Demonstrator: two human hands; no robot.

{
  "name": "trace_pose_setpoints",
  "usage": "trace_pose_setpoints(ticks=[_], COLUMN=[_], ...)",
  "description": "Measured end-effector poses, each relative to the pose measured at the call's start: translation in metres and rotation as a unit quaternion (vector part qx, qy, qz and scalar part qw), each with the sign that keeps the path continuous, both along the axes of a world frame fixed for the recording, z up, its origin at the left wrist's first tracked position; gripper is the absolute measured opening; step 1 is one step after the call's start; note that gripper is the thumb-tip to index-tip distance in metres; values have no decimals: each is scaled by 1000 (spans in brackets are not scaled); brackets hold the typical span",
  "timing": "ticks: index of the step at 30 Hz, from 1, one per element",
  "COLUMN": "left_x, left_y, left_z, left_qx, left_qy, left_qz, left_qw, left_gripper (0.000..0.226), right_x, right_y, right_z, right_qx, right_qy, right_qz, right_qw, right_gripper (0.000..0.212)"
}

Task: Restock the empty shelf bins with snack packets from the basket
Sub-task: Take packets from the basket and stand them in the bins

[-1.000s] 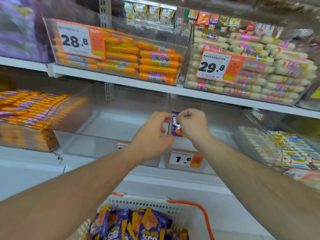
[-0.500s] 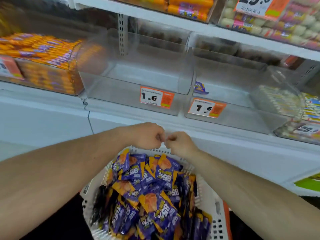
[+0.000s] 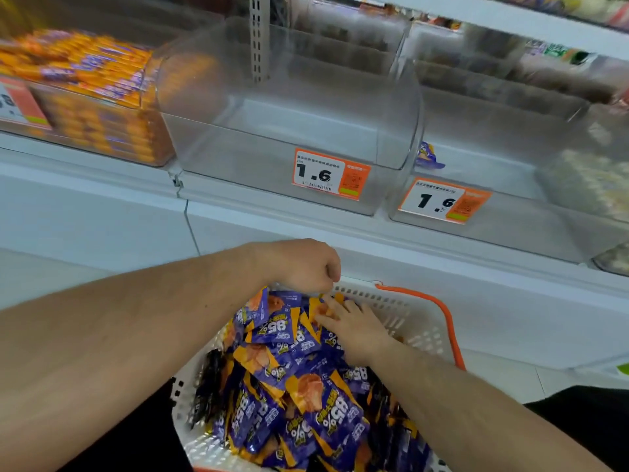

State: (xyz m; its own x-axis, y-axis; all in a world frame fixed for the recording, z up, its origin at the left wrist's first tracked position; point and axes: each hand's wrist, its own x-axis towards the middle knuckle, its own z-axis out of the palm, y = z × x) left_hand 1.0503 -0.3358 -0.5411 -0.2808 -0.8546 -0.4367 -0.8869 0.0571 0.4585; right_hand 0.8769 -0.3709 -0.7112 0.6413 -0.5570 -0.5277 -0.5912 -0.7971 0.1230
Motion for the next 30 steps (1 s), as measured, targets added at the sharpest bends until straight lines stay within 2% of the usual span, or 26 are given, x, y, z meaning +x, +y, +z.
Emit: trace_pose_setpoints(ticks=[3, 5, 7, 9, 11, 12, 13, 16, 17, 18, 19, 21, 22, 25, 27, 30], left_x=[-2, -2, -1, 0, 1, 3, 4, 10, 12, 13, 13, 11, 9, 0, -5, -13], left_y=[-1, -2, -4, -6, -8, -9, -9, -12, -12, -12, -12, -10, -9, -5, -3, 1], left_z=[-4, -5, -5, -3, 0, 2, 3, 6, 7, 8, 10, 13, 15, 24, 30, 34], left_qx=[4, 8, 10, 7, 7, 8, 10, 11, 9, 6, 4, -4, -12, -46, -63, -56], left_qy=[-1, -2, -4, -5, -8, -10, -13, -7, 0, 10, 23, 66, 100, 219, 273, 359], left_qz=[0, -1, -1, 0, 1, 2, 4, 31, 45, 59, 76, 116, 144, 238, 267, 272], left_qw=[1000, 1000, 1000, 1000, 1000, 1000, 1000, 999, 999, 998, 997, 991, 984, 945, 922, 891], left_gripper=[32, 32, 32, 31, 32, 33, 34, 42, 46, 52, 59, 71, 74, 74, 70, 48], right_x=[-1, -1, 0, 2, 1, 0, -3, -19, -25, -31, -35, -43, -46, -50, -51, -53], right_y=[-1, 1, -1, -5, -10, -12, -17, -34, -40, -44, -44, -43, -40, -27, -20, -12], right_z=[-7, -3, 8, 25, 45, 55, 64, 99, 112, 122, 133, 146, 152, 165, 172, 180], right_qx=[-22, -63, -93, -100, -125, -132, -125, -16, 42, 106, 168, 252, 274, 311, 327, 331], right_qy=[22, 9, -7, 14, 52, 59, 55, -62, -133, -220, -302, -409, -437, -477, -502, -534], right_qz=[8, 26, 50, 74, 104, 92, 53, -140, -215, -289, -354, -427, -442, -452, -458, -450], right_qw=[999, 998, 994, 992, 985, 985, 989, 988, 967, 926, 869, 766, 734, 687, 657, 635], right_gripper=[98, 89, 71, 53, 21, 9, 8, 17, 19, 17, 13, 8, 7, 10, 11, 15])
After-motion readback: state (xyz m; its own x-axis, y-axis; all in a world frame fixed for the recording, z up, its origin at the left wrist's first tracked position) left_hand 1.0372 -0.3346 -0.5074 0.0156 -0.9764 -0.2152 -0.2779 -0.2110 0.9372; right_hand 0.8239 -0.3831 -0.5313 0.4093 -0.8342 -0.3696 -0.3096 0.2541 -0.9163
